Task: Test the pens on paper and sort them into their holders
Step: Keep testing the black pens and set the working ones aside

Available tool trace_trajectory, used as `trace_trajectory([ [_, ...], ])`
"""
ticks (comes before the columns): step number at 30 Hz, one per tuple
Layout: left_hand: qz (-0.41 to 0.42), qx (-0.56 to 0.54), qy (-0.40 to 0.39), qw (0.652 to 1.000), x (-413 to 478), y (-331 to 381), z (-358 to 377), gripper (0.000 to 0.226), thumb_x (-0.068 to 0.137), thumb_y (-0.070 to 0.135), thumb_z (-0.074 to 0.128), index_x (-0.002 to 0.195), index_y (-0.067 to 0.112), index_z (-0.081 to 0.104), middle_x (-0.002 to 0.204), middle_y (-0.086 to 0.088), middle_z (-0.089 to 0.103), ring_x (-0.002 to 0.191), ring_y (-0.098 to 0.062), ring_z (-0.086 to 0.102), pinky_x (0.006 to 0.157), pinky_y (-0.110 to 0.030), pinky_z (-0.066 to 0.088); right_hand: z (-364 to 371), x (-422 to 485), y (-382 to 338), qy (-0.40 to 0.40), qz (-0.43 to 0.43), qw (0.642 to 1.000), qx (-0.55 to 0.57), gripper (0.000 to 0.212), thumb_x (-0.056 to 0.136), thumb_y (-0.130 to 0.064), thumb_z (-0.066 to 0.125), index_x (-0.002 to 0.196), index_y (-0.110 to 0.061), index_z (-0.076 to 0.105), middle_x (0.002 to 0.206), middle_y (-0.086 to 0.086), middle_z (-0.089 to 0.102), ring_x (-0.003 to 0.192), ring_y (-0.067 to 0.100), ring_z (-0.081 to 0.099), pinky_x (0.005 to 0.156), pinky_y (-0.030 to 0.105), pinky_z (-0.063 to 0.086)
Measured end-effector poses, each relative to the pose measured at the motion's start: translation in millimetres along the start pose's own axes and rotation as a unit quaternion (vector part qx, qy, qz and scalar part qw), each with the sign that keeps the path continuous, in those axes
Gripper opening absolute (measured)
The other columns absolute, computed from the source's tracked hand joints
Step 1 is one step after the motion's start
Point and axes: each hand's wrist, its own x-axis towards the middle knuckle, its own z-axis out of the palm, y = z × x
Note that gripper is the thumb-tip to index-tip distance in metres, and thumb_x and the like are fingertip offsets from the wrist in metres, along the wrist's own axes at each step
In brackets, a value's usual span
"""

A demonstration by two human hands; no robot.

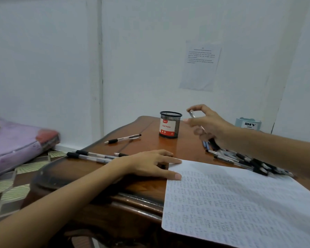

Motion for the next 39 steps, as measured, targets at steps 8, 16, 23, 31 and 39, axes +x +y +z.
trace_trajectory([
  [8,-0.069,0.049,0.055,0.995,11,-14,-9,0.053,0.095,0.051,0.036,0.141,0.024,0.037,0.146,0.000,0.033,0.130,-0.016,0.036,0.109,-0.032,0.030,23,27,40,0.092,0.074,0.964,0.240,0.045,0.098,-0.023,0.024,0.083,-0.001,0.060,0.058,0.013,0.054,0.036,0.017,0.053,0.039,0.023,0.049],
  [16,-0.078,0.037,0.082,0.993,20,-30,-2,0.050,0.097,0.049,0.031,0.140,0.025,0.039,0.142,-0.001,0.038,0.127,-0.015,0.039,0.107,-0.031,0.031,20,29,71,-0.057,0.064,0.971,0.224,0.038,0.095,-0.041,0.042,0.107,-0.012,0.064,0.082,0.004,0.074,0.061,0.012,0.069,0.042,0.019,0.051],
  [23,-0.085,0.037,0.078,0.993,16,-26,-2,0.062,0.087,0.064,0.033,0.139,0.030,0.037,0.144,0.004,0.036,0.127,-0.015,0.040,0.106,-0.035,0.033,34,19,71,-0.023,0.002,0.995,0.098,0.036,0.064,-0.040,0.070,0.055,-0.009,0.056,0.039,0.001,0.049,0.028,0.007,0.036,0.029,0.014,0.029],
  [31,-0.109,0.055,0.087,0.989,18,-24,-3,0.054,0.095,0.053,0.034,0.142,0.027,0.033,0.146,0.001,0.034,0.127,-0.016,0.039,0.103,-0.034,0.037,42,16,75,-0.114,-0.062,0.991,-0.011,0.038,0.068,-0.035,0.074,0.047,-0.015,0.048,0.044,0.002,0.053,0.036,0.011,0.046,0.036,0.016,0.037],
  [39,-0.111,0.059,0.080,0.989,18,-24,-2,0.052,0.094,0.054,0.032,0.141,0.032,0.033,0.147,0.002,0.032,0.130,-0.016,0.036,0.106,-0.036,0.034,39,22,81,-0.129,-0.074,0.988,-0.033,0.040,0.086,-0.004,0.063,0.052,-0.009,0.043,0.043,0.001,0.050,0.035,0.007,0.044,0.036,0.014,0.036],
])
